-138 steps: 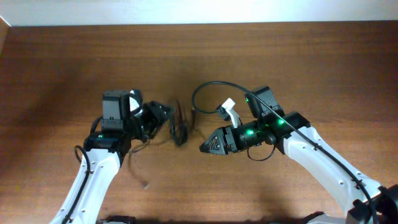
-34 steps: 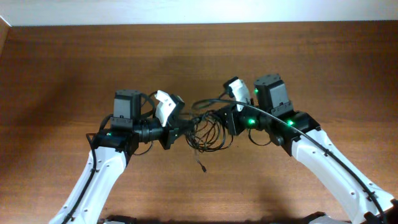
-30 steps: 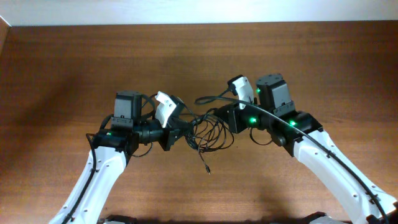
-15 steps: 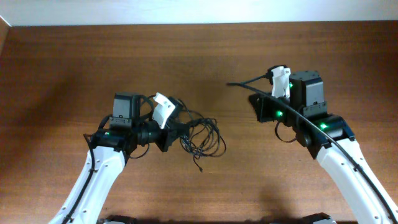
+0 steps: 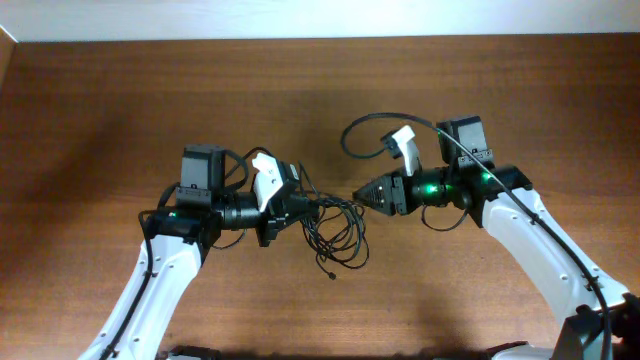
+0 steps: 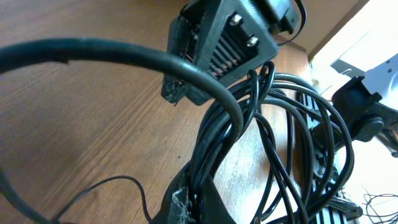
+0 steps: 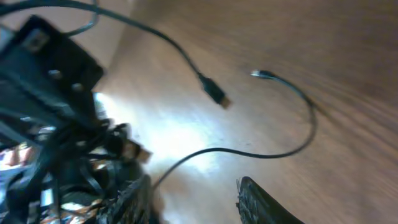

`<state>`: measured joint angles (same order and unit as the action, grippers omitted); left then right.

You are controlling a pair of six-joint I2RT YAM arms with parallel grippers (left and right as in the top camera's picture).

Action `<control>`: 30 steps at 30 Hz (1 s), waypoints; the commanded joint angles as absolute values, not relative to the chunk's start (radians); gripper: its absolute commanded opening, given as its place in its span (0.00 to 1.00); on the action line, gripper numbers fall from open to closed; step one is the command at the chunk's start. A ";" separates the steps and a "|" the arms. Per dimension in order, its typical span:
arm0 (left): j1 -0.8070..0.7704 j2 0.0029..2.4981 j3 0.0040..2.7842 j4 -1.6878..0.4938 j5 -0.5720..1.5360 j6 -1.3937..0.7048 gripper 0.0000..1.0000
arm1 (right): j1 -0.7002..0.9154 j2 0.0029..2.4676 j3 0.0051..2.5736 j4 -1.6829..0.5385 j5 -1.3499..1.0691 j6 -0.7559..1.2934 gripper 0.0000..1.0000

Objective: Untangle cables

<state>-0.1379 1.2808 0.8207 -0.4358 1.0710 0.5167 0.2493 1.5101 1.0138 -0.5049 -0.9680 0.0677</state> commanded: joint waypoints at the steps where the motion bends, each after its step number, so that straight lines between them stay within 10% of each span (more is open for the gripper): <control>1: -0.132 1.264 0.822 -0.419 1.091 0.537 0.00 | 0.249 1.511 1.031 -0.508 -1.086 0.028 0.45; 27: -0.063 1.264 0.822 -0.397 1.164 0.536 0.00 | 0.369 1.511 1.031 -0.318 -1.120 0.068 0.45; 30: -0.063 1.264 0.822 -0.397 1.165 0.536 0.00 | 0.381 1.511 1.031 -0.325 -1.063 0.080 0.22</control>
